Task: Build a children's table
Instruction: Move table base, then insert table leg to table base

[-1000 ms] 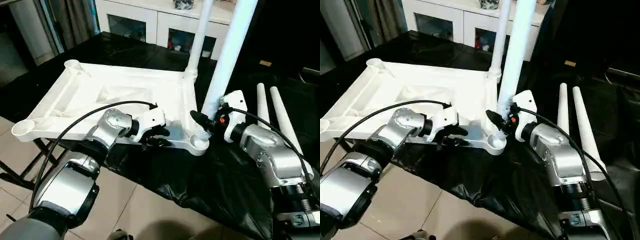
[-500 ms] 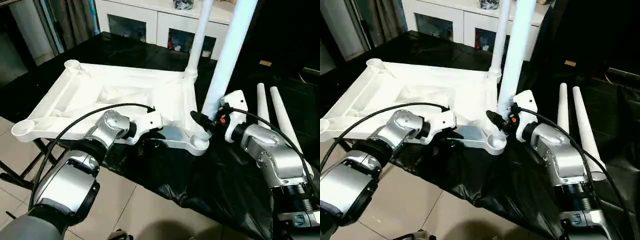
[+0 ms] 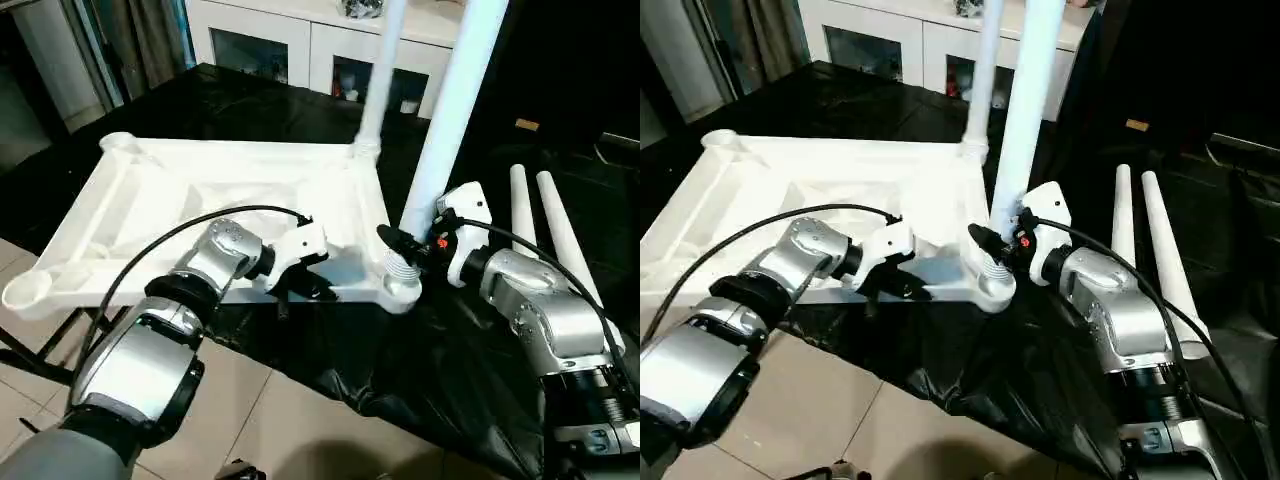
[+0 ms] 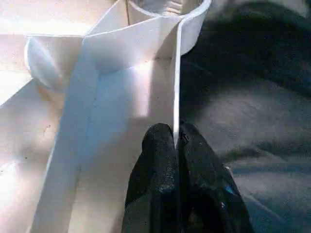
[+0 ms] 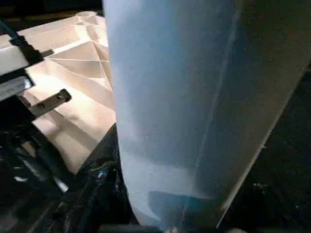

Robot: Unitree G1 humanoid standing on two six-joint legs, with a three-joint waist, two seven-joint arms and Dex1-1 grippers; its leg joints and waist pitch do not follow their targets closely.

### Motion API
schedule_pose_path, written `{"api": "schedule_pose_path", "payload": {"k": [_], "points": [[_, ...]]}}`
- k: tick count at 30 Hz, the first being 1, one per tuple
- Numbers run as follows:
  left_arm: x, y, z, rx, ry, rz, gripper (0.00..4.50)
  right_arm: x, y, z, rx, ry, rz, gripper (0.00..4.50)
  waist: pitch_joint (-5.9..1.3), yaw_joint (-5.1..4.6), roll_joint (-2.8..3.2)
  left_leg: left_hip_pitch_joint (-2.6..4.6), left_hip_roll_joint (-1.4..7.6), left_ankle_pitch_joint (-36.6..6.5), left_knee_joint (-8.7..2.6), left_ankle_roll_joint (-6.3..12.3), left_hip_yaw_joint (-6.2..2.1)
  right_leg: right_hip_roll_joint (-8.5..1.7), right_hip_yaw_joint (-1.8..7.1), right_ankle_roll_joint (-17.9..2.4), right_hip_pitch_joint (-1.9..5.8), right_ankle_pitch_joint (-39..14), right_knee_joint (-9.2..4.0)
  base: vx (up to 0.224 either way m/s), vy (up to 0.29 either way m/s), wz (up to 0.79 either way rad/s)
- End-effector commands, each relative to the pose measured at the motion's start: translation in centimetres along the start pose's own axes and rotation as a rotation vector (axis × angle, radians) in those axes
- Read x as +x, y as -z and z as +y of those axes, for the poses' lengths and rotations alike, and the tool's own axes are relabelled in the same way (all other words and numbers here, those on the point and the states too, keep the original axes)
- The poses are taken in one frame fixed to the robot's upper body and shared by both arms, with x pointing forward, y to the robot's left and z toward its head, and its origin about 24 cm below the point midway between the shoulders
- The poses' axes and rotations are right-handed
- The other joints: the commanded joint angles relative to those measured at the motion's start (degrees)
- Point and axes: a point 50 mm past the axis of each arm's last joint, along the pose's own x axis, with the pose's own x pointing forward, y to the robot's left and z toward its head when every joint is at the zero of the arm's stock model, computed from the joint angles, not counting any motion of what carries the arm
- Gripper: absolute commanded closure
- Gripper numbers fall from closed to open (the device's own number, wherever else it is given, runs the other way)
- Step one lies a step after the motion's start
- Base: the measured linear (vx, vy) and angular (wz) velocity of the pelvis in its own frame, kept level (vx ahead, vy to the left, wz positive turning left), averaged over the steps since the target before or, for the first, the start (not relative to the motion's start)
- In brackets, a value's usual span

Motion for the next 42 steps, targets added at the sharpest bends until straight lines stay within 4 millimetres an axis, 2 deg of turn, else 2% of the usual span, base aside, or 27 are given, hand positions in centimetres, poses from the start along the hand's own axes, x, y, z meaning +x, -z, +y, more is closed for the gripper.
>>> {"api": "schedule_pose_path", "payload": {"k": [1,4,8,9,10,11,14,15,17,20,24,26,30,31,36,42], "points": [[-0.2,0.4,0.3,-0.036,-0.079,-0.048,4.50,-0.1,-0.4,-0.1,0.008,0.016,-0.026,2.61,-4.45,0.42,0.21,0.59,2.31,-8.57,-3.93,1.53,-0.99,-5.54,3.15,-12.88,4.02,-6.99,-4.51,0.000,0.000,0.00],[0.0,0.8,-0.3,0.009,-0.076,-0.077,4.50,0.0,0.3,0.2,0.037,0.027,-0.021,2.61,-4.47,0.23,0.05,0.42,2.34,-7.91,-3.98,1.94,-1.01,-5.62,3.18,-12.43,4.03,-7.15,-4.54,0.000,0.000,0.00],[0.1,0.9,-0.6,0.027,-0.059,-0.094,4.50,0.2,0.6,0.0,0.052,0.052,-0.025,2.61,-4.48,0.19,0.29,0.49,2.41,-7.39,-4.05,1.93,-0.99,-5.53,3.18,-12.15,3.84,-6.81,-4.46,0.000,0.000,0.00],[0.1,1.1,-0.9,0.048,-0.057,-0.098,4.50,0.3,0.8,-0.3,0.064,0.077,-0.032,2.61,-4.54,0.14,0.10,0.41,2.51,-7.46,-4.06,1.81,-1.03,-5.77,3.20,-12.23,3.85,-7.12,-4.36,0.000,0.000,0.00],[0.1,1.1,-0.9,0.050,-0.061,-0.104,4.50,0.4,0.8,-0.3,0.066,0.080,-0.033,2.61,-4.43,0.06,0.16,0.44,2.45,-7.70,-4.10,1.77,-0.94,-5.67,3.18,-12.10,3.70,-7.80,-4.55,0.000,0.000,0.00],[0.1,1.1,-0.9,0.058,-0.070,-0.119,4.50,0.5,0.9,-0.4,0.070,0.088,-0.036,2.61,-4.49,0.08,-0.10,0.56,2.38,-7.76,-4.04,1.76,-0.82,-5.62,3.18,-11.96,3.69,-8.19,-4.64,0.000,0.000,0.00],[0.0,1.0,-1.0,0.038,-0.082,-0.166,4.50,0.7,1.0,-0.5,0.076,0.096,-0.041,2.61,-4.46,0.15,0.03,0.55,2.41,-7.61,-4.10,1.83,-0.82,-5.63,3.19,-11.68,3.64,-8.44,-4.58,0.000,0.000,0.00],[-0.2,1.1,-1.0,0.007,-0.073,-0.190,4.22,0.7,0.9,-0.6,0.076,0.098,-0.044,2.61,-4.40,0.14,-0.05,0.46,2.39,-7.58,-4.13,1.73,-0.83,-5.72,3.20,-11.73,3.66,-8.73,-4.54,0.000,0.000,0.00],[-0.3,1.2,-1.0,0.000,-0.071,-0.194,3.94,0.8,0.9,-0.6,0.076,0.098,-0.045,2.61,-4.45,0.09,0.05,0.58,2.46,-7.60,-4.14,1.77,-0.82,-5.66,3.22,-11.76,3.55,-8.59,-4.50,0.000,0.000,0.00],[-0.4,1.5,-0.9,0.003,-0.087,-0.169,3.94,0.9,0.8,-0.6,0.073,0.094,-0.046,2.61,-4.48,0.10,0.13,0.60,2.50,-7.53,-4.16,1.99,-0.82,-5.56,3.22,-11.95,3.51,-7.25,-4.40,0.000,0.000,0.00],[-0.9,2.6,-0.9,-0.007,-0.095,-0.091,3.94,1.1,0.6,-0.7,0.064,0.087,-0.051,2.61,-4.31,0.08,0.11,0.65,2.43,-8.44,-4.24,1.53,-0.78,-5.64,3.26,-11.24,3.44,-9.60,-4.70,0.000,0.000,0.00],[-1.0,2.9,-0.9,-0.011,-0.097,-0.062,4.22,1.1,0.7,-0.7,0.062,0.085,-0.051,2.61,-4.25,0.02,0.15,0.57,2.39,-8.72,-4.29,1.28,-0.82,-5.64,3.27,-10.68,3.49,-10.74,-4.79,0.000,0.000,0.00],[-1.2,3.5,-0.9,-0.017,-0.094,-0.002,4.47,1.2,0.8,-0.6,0.059,0.080,-0.045,2.61,-4.12,-0.17,0.13,0.61,2.39,-9.44,-4.41,0.95,-0.90,-5.65,3.27,-9.88,3.43,-13.32,-5.09,0.000,0.000,0.00],[-1.2,3.5,-0.9,-0.016,-0.092,0.001,4.50,1.1,0.8,-0.6,0.059,0.080,-0.044,2.61,-4.10,-0.27,-0.09,0.62,2.40,-9.63,-4.45,0.97,-0.89,-5.60,3.24,-9.81,3.40,-13.57,-5.13,0.000,0.000,0.00],[-1.3,3.4,-0.7,-0.010,-0.093,0.014,4.50,1.1,1.1,-0.6,0.057,0.075,-0.030,2.61,-4.04,-0.40,-0.05,0.66,2.29,-10.00,-4.40,1.01,-0.88,-5.67,3.26,-9.51,3.33,-15.33,-5.35,0.000,0.000,0.00],[-1.3,3.3,-0.8,0.020,-0.076,0.036,4.50,1.1,1.4,-0.6,0.058,0.059,-0.012,2.61,-4.08,-0.43,0.01,0.68,2.31,-9.89,-4.41,1.07,-0.87,-5.63,3.29,-9.59,3.30,-14.72,-5.34,0.000,0.000,0.00]]}}
